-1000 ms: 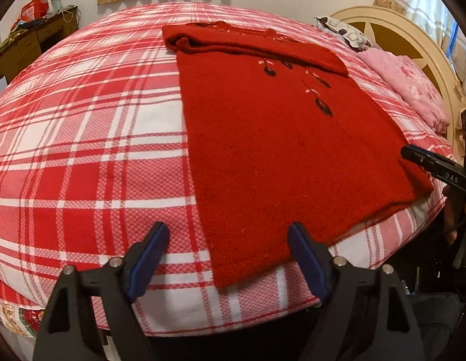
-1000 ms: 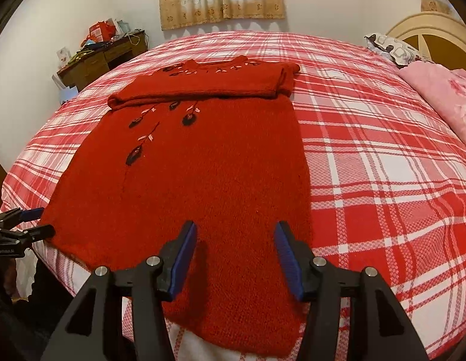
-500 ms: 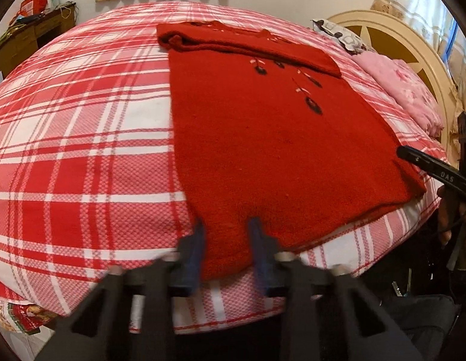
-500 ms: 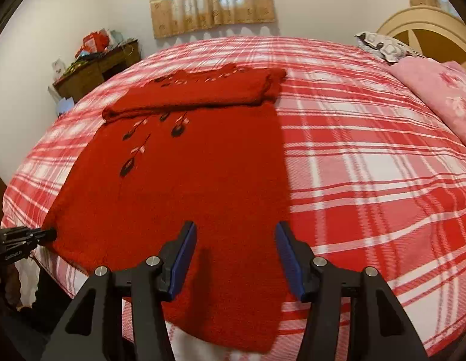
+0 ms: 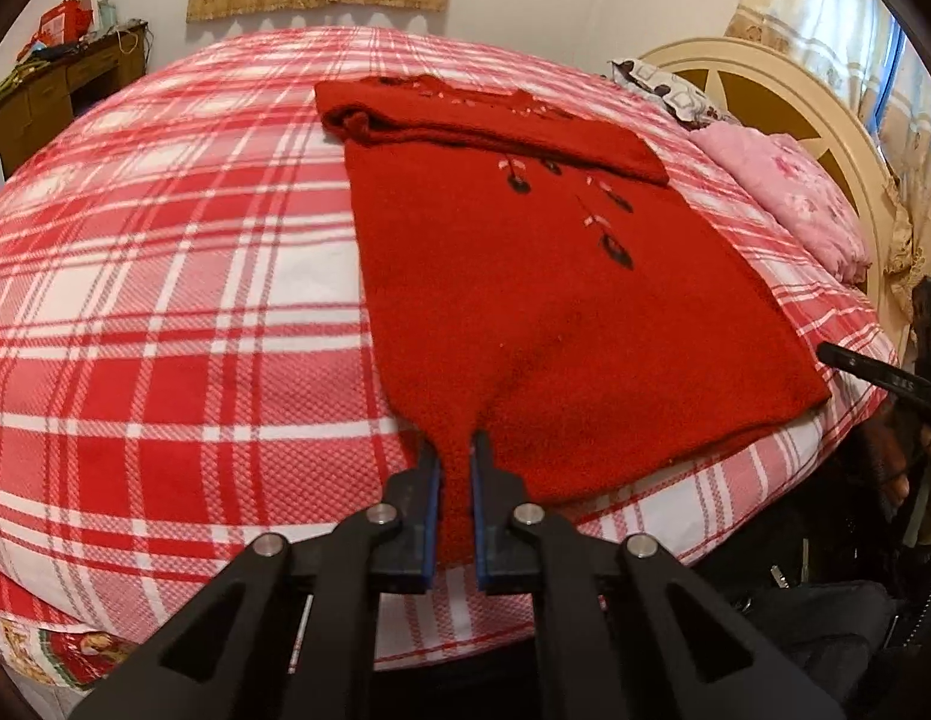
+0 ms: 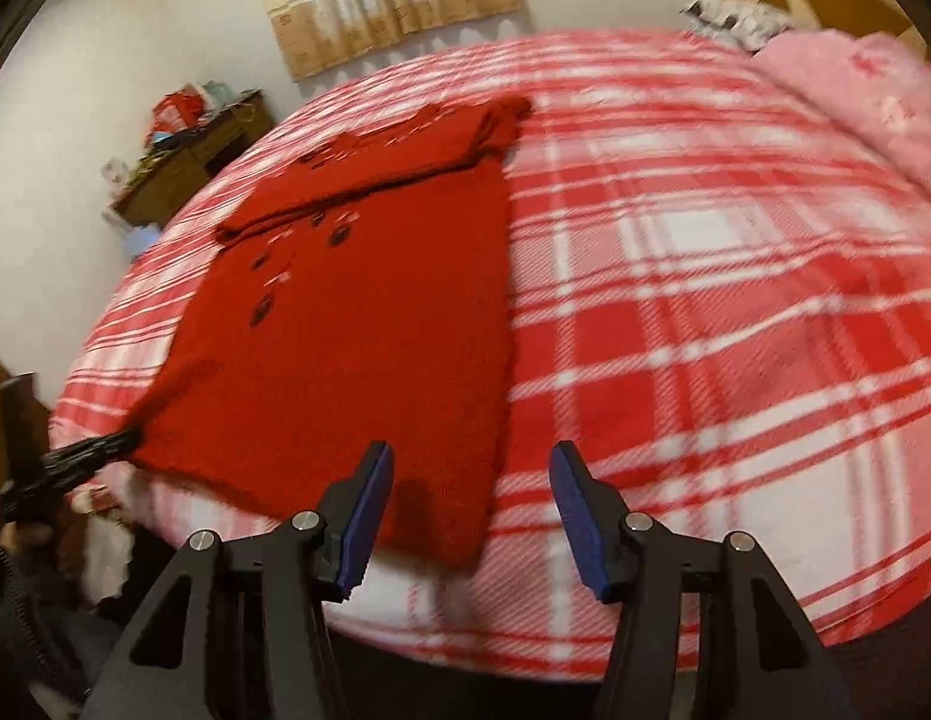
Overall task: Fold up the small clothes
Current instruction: 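Close the left gripper on the sweater hem while the right gripper grasps beside it, then lift the hem with both grippers and fold it over toward the collar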
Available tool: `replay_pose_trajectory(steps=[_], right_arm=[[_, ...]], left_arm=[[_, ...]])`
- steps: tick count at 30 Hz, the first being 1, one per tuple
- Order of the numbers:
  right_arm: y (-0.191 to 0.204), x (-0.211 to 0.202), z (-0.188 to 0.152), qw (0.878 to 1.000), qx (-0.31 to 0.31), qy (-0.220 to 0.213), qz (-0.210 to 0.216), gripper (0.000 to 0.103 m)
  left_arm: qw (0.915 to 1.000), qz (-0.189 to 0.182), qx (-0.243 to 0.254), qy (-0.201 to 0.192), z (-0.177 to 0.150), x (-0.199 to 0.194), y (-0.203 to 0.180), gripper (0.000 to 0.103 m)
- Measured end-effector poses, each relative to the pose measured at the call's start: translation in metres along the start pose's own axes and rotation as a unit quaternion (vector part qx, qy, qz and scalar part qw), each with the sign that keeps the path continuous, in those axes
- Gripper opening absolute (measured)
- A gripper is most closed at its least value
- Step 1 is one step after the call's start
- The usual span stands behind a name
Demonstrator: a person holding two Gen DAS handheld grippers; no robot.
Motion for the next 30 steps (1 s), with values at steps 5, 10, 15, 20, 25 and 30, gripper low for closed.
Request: replay_pose_trajectory(steps=[5,10,15,20,25,30], right_arm=[[0.004,0.005,-0.009,1.0,0.001,0.017,0.007,0.048],[0.004,0.011,-0.019,0.998,0.012,0.046,0.03,0.022],[-0.004,0.01,-0.017,0.996,0.044,0.031,0.065,0.008],[-0.003,-0.008,-0.005,0.994,0.055,-0.013,0.09,0.007],[0.0,-0.022,0.007,0.991,0.064,-0.044,0.11,0.007],[-0.001,-0.033,0.015,0.987,0.075,-0.065,0.125,0.007]], left_arm=[[0.9999,0.005,0.001,0.009,-0.005,0.007,-0.003,0.009],[1.0,0.002,0.0,0.005,-0.005,0.004,-0.003,0.009],[1.0,-0.002,-0.003,0.003,-0.005,0.003,-0.002,0.009],[0.9996,-0.022,-0.011,-0.017,0.005,-0.008,-0.002,0.009],[0.9991,-0.029,-0.01,-0.029,0.015,-0.016,-0.003,0.009],[0.9984,-0.037,-0.007,-0.043,0.027,-0.023,-0.006,0.009]])
Point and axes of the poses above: each gripper's, at about its wrist camera, not at the fingertips, and x roughly the way its jaws point, y to its left, z to its top, the point moved 9 cm from there along x, roughly the way its jaws point, and after that the axes turned 4 degrees about y, right-handed, at the moved point
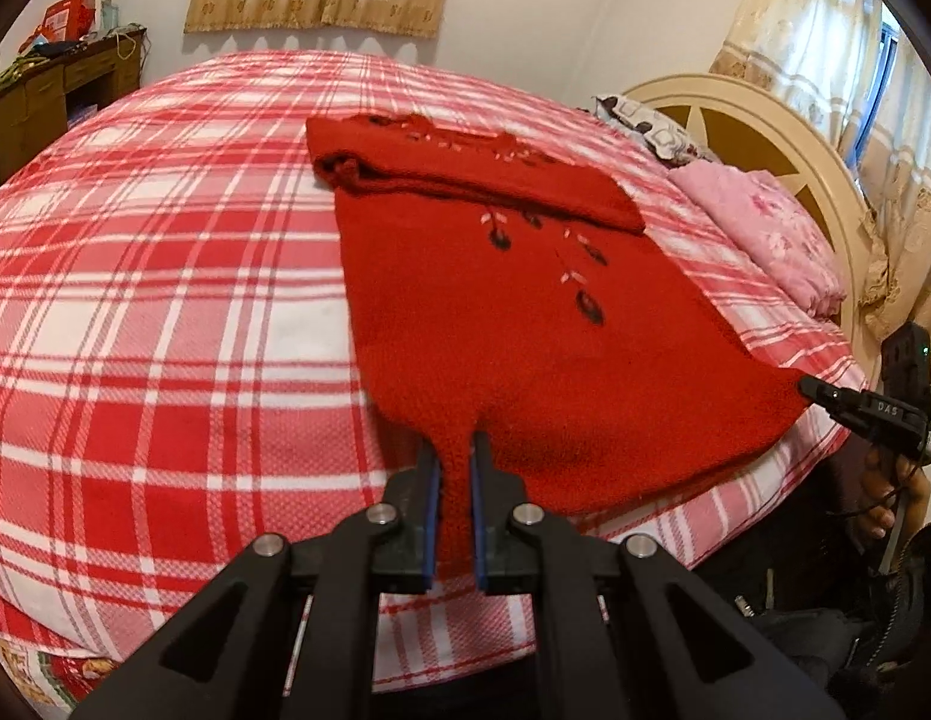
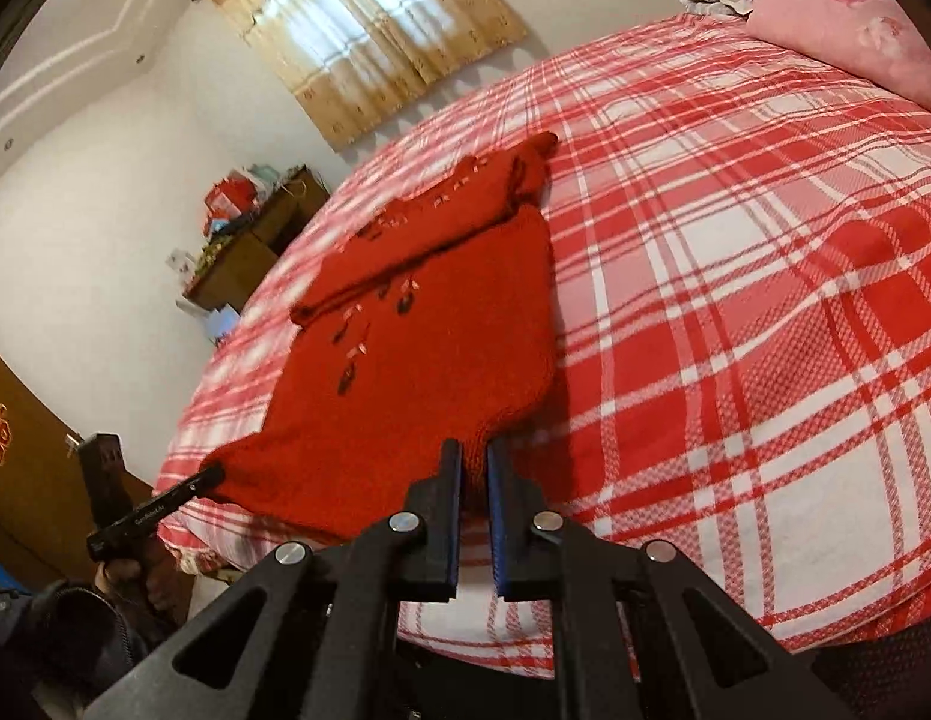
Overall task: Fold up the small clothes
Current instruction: 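Lift the hem with both grippers and fold it over toward the collar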
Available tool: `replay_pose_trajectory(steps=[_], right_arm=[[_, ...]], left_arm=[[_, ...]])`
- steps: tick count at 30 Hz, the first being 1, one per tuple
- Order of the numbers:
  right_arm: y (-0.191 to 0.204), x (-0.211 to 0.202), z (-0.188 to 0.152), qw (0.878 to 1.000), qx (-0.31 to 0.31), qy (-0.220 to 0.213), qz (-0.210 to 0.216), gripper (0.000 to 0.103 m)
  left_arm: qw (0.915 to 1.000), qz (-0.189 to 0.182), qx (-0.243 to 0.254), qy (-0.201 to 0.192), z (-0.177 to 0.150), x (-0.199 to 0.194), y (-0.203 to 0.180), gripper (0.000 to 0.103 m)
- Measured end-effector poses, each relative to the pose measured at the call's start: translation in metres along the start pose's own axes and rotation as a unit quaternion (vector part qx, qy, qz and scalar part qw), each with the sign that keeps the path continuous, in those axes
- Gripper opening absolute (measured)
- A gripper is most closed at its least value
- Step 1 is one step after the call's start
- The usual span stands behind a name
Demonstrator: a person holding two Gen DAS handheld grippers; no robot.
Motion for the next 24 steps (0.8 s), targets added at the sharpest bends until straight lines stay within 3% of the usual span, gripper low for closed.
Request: replay_pose_trajectory(steps=[6,12,24], right_arm=[[0.007,-0.012,0.017,0.999,0.01,-0.025,0.028,0.007],[0.018,-0.02,0.039,0.998,0.012,-0.048,0.049,0.007],[0.051,-0.024,0.097,0.994,-0.011,-0.09,0.069,0.007]], left_arm=[[0.9997,-0.014,0.007,-0.016,0.018,-0.003,-0.008,0.009],[0.9986,-0.036,-0.016,-0.034,0.037,-0.01,-0.004,0.009],[0.9963,-0.035,-0.009,-0.077,0.08,-0.026,-0.005,0.009]])
Point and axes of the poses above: each gripper's, at about its wrist camera, not at the fingertips, and x roughly the way its jaws point, y to its left, z to its top, the point moved 9 cm from there along x, roughly the way its jaws point, and after that the axes turned 4 degrees about y, right-handed, at the moved point
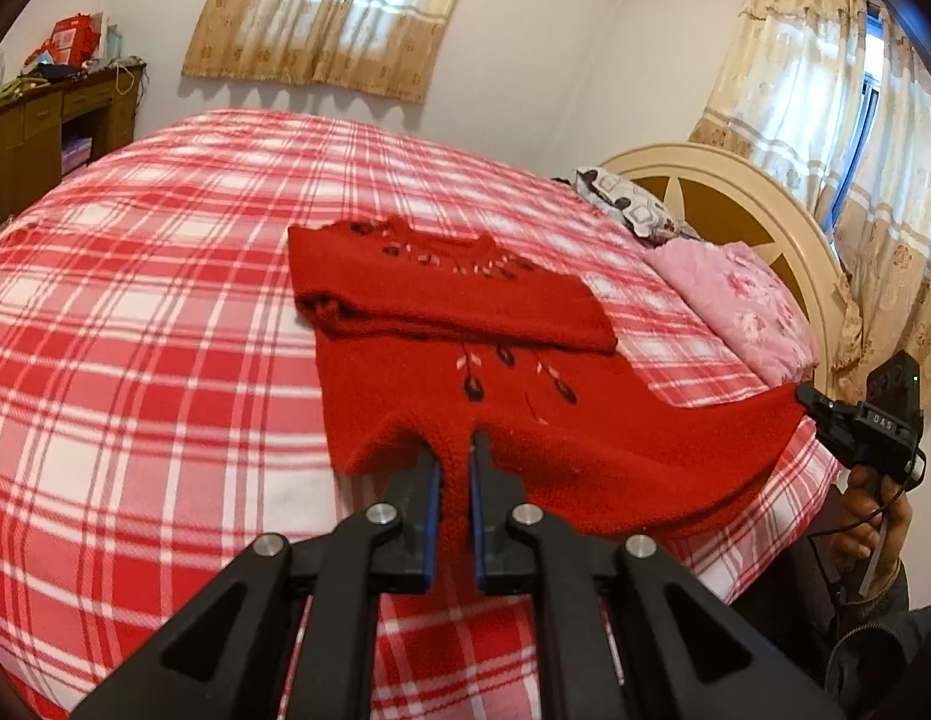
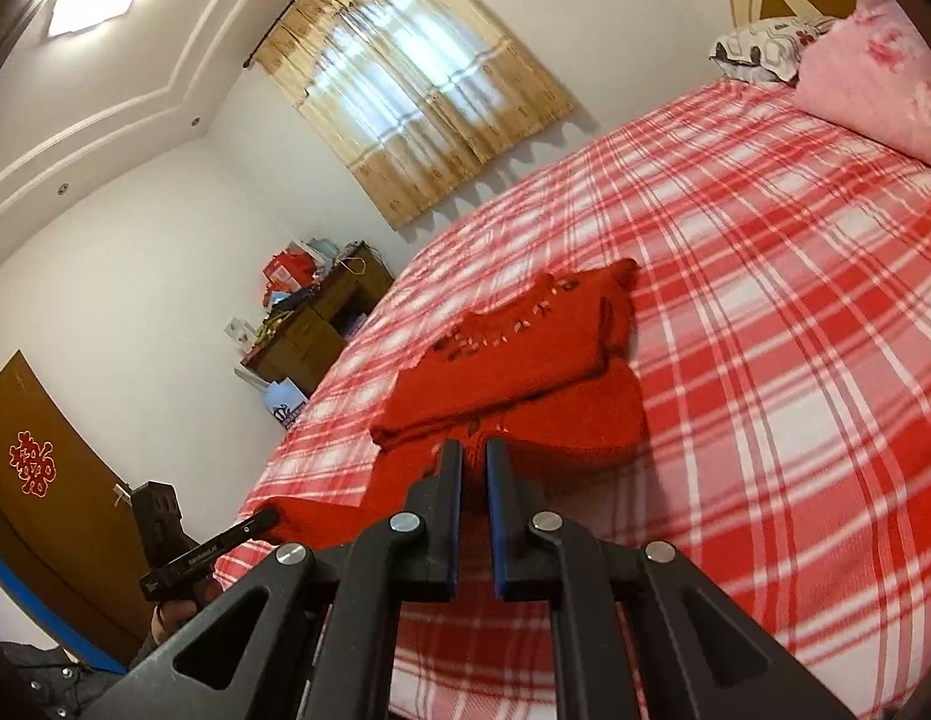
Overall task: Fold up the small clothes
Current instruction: 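Lift the hem with both grippers and fold it over toward the collar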
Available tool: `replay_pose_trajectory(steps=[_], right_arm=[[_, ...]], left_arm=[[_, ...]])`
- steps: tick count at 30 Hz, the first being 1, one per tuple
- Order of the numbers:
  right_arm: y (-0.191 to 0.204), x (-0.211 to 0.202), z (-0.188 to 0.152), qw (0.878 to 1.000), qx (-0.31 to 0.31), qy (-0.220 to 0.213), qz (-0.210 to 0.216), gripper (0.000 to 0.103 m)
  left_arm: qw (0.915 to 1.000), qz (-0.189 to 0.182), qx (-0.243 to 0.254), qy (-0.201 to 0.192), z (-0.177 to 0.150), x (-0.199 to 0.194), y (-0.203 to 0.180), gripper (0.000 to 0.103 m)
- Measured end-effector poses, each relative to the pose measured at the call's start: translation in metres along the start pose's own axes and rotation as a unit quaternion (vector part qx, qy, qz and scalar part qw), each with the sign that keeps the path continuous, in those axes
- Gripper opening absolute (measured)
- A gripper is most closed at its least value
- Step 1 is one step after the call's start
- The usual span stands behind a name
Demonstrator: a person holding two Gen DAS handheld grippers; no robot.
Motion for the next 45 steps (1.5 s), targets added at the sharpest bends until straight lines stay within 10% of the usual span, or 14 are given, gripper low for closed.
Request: replay_pose_trajectory(steps=[25,45], right_arm=[[0.052,0.036,0.138,0.995,-0.075,-0.06,-0.009,0.007],[-0.007,0.14,0.189,0.997,-0.04,-0.016,-0.058,0.007]], left_arm=[[0.9966,0.004,-0.012,-0.081,0.128,0.005,0.027,0.009],[0.9982,0.027,-0.017,-0.05,0.189,0.088,0.055,0.009]])
Point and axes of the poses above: each gripper's, at about its wrist camera, not at the fingertips, and x roughly the way its jaws point, y to its left, z to its top, the point moved 9 cm from there along x, roughly the way its jaws point, and after that the axes turned 4 degrees about y, right-handed, at the moved point
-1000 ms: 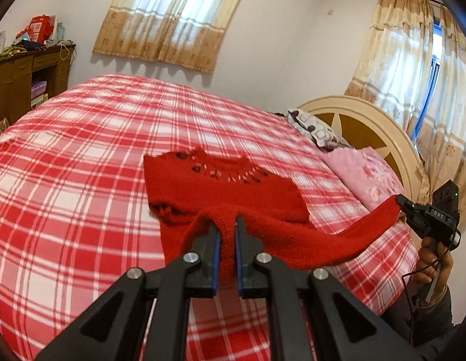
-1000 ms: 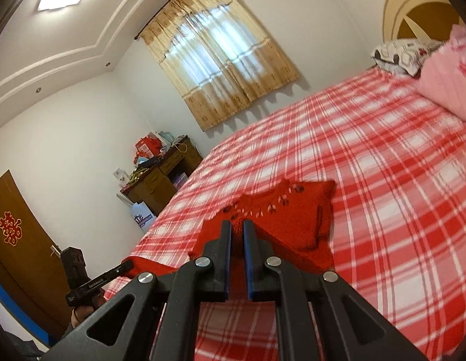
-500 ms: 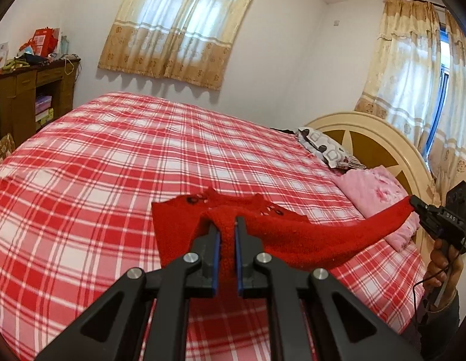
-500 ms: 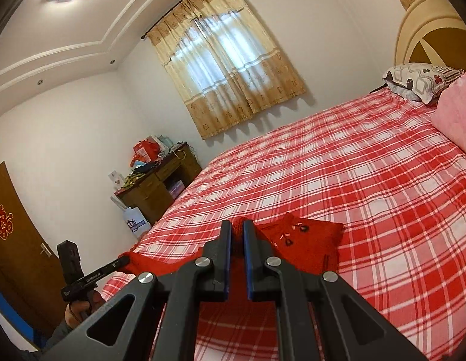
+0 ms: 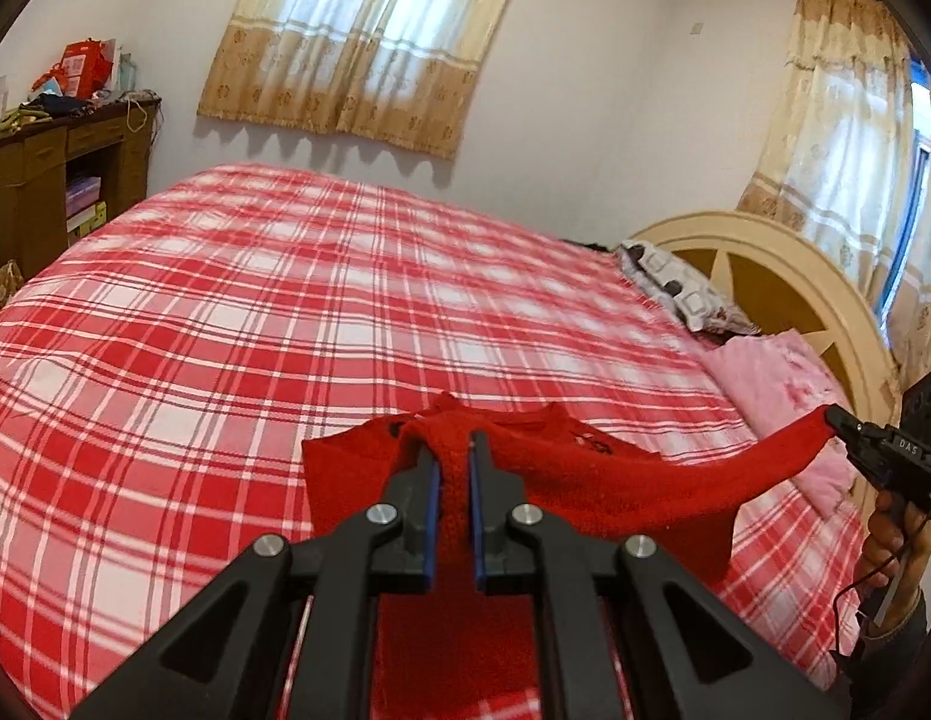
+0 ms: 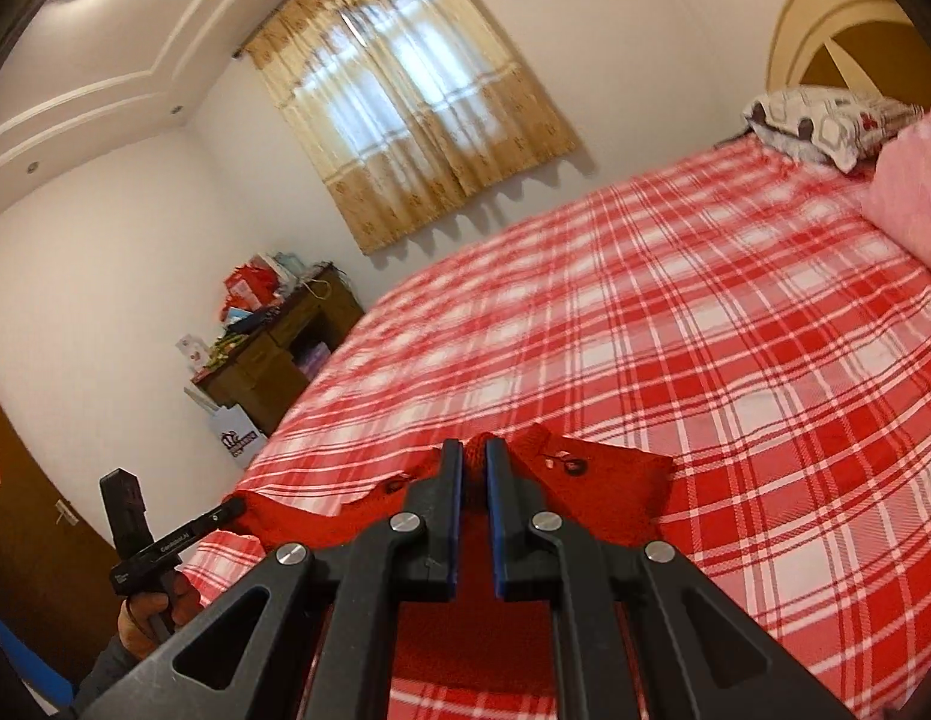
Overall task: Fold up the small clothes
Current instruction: 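Lift the hem with both grippers and fold it over toward the collar, then open both grippers to release the folded hem on the sweater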
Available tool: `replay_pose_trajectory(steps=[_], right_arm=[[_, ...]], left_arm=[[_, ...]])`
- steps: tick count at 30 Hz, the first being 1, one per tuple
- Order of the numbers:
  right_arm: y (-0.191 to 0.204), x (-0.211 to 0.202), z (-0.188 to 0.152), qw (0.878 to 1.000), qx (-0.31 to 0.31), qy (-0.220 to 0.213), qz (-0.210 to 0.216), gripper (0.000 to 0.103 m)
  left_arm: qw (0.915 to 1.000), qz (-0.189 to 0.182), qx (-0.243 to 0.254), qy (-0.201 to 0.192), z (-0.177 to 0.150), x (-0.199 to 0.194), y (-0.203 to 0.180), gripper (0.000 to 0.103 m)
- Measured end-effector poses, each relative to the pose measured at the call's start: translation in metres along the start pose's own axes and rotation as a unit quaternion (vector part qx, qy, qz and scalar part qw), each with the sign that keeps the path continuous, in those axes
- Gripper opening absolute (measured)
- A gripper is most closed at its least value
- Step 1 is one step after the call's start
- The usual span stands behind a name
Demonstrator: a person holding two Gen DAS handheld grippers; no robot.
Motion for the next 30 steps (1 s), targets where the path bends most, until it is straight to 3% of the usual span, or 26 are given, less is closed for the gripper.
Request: replay_pose_trajectory(steps=[11,21,23,24,25,26,28,30], right_arm=[[-0.061,0.116,-0.017,0.995,0.035,0.075,-0.053,0.007],[-0.099,0.159,-0.019,0.99,0.056,0.093,-0.088,0.009],[-0.102,0.159,-0.015,0.99,0.055,0.084,-0.096,0.018],[-0.099,0.159,-0.015,0.991,0.049,0.084,-0.094,0.038],[-0.093,0.156,-0.016,0.992,0.037,0.08,-0.089,0.058],[-0.087,0.152,-0.018,0.993,0.023,0.076,-0.088,0.061],[-0.076,0.149,-0.026,0.992,-0.002,0.084,-0.09,0.061],[-0.059,0.151,-0.042,0.99,-0.033,0.116,-0.079,0.061]], left_arm=[[0.997,0.03,-0.023,0.067,-0.012,0.09,0.037,0.009],[0.9943,0.055,-0.003,0.092,-0.017,0.128,0.045,0.009],[0.9938,0.08,0.011,0.077,-0.011,0.129,0.046,0.018],[0.9931,0.092,0.014,0.072,-0.008,0.128,0.047,0.022],[0.9926,0.1,0.013,0.068,-0.006,0.125,0.049,0.033],[0.9926,0.105,0.008,0.062,-0.004,0.121,0.052,0.053],[0.9918,0.12,-0.001,0.045,-0.001,0.11,0.061,0.073],[0.9916,0.124,0.007,0.036,-0.006,0.095,0.064,0.074]])
Point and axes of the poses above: each gripper's, at about its wrist camera, not at the fingertips, and x roughly the way its jaws point, y to its left, z to its top, the point moved 9 cm from there along x, roughly the way its jaws point, and after that the axes turned 4 degrees about y, right-handed, at the moved point
